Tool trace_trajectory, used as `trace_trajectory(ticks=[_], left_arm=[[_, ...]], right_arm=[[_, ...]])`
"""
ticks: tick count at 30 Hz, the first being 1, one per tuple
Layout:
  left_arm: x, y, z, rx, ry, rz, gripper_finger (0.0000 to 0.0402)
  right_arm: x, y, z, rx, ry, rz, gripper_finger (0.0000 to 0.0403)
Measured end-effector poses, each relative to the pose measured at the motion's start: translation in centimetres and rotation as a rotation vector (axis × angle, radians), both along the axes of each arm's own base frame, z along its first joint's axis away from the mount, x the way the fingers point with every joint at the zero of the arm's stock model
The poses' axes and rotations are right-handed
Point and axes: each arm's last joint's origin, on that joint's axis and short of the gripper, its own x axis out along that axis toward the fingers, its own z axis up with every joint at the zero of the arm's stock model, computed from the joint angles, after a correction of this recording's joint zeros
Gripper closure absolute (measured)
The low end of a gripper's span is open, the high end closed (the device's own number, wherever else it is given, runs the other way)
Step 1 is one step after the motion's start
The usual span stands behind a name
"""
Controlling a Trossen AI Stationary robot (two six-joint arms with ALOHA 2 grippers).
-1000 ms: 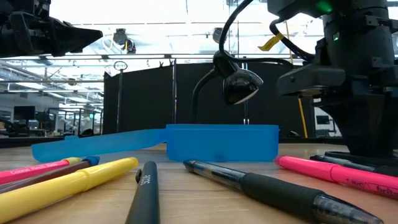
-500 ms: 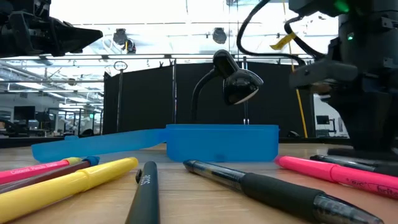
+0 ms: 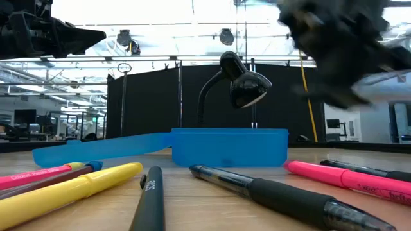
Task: Pick & place school supplies into a supply box
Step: Put the black scissors into the blue supply box
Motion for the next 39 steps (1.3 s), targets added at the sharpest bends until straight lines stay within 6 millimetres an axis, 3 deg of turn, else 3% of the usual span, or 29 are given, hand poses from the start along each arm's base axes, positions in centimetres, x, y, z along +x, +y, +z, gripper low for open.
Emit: trace_trajectory(ticks=[8,14,16,20,26,32,39], left_arm=[[0.0,0.0,0.1,0.002,-0.015,0.0,0.036],[-0.1,0.0,0.3,0.002,-0.028,0.001,0.036],[-0.1,0.0,0.3,0.002,-0.028,0.001,0.036],[-0.1,0.0,0.3,0.01,-0.033,0.001,0.036],[-0.1,0.0,0.4,0.016,-0.037,-0.004,0.036],[-0.1,0.0,0.5,0.014,-0.049,-0.005,0.036],[-0.1,0.0,0.5,0.011,-0.052,-0.005,0.036]], right_arm=[[3.0,-4.8,4.5,-0.085,-0.183,0.001,0.0332],[6.2,-9.3,5.2,-0.155,-0.383,-0.005,0.0332],[6.8,-10.1,4.7,-0.142,-0.379,-0.012,0.0332],[8.2,-11.6,1.6,-0.085,-0.287,-0.019,0.0332],[10.1,-12.5,-2.2,-0.011,-0.207,-0.007,0.0332],[11.3,-13.5,-2.2,-0.022,-0.221,0.003,0.0332],[10.6,-13.6,-2.8,-0.001,-0.125,-0.024,0.0332]])
